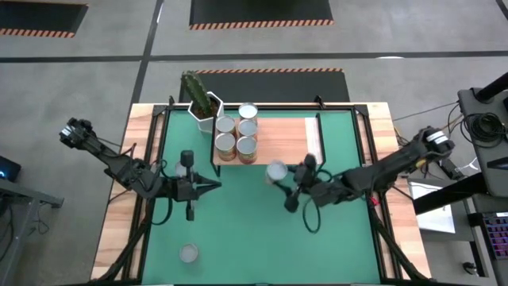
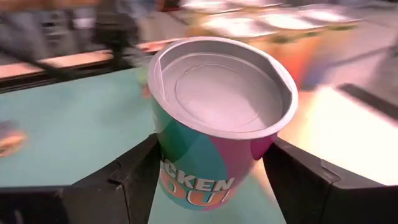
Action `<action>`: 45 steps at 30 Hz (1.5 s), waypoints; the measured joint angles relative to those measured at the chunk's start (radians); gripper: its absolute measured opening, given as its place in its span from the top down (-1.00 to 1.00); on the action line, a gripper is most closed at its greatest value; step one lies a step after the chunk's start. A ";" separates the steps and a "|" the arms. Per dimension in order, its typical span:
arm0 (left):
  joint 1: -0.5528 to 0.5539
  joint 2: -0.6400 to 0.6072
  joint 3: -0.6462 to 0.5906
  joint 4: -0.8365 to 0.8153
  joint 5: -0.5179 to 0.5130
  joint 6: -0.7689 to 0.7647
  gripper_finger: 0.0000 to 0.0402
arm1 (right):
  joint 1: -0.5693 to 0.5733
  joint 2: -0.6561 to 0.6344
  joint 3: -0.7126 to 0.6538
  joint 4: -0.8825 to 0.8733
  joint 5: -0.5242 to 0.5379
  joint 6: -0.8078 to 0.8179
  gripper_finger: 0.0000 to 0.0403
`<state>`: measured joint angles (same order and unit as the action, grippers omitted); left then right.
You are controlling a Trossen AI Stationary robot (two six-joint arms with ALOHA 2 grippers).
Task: Pick and place cans onto a shelf
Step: Put the canned chicken soup on the shelf
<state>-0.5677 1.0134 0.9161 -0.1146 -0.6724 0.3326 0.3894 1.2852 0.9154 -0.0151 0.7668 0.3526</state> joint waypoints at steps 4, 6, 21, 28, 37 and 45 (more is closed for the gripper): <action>0.000 0.000 0.000 0.000 0.000 0.019 1.00 | -0.087 -0.053 0.000 -0.049 0.029 -0.028 -0.22; 0.000 0.000 0.000 0.001 0.000 0.018 1.00 | -0.149 -0.059 0.004 -0.048 0.015 -0.074 -0.22; 0.000 0.000 0.000 -0.016 0.000 0.010 1.00 | -0.465 -0.011 0.007 0.037 -0.192 -0.234 -0.23; 0.000 0.000 0.000 -0.017 0.000 0.007 1.00 | -0.470 0.016 0.007 0.053 -0.191 -0.238 -0.23; 0.000 0.000 0.000 -0.021 0.000 0.006 1.00 | -0.470 0.068 0.007 0.080 -0.174 -0.241 -0.23; 0.000 0.000 0.000 -0.021 0.000 0.006 1.00 | -0.472 0.073 0.007 0.072 -0.154 -0.238 -0.23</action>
<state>-0.5678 1.0130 0.9161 -0.1356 -0.6720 0.3389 -0.0822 1.3586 0.9222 0.0573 0.6124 0.1150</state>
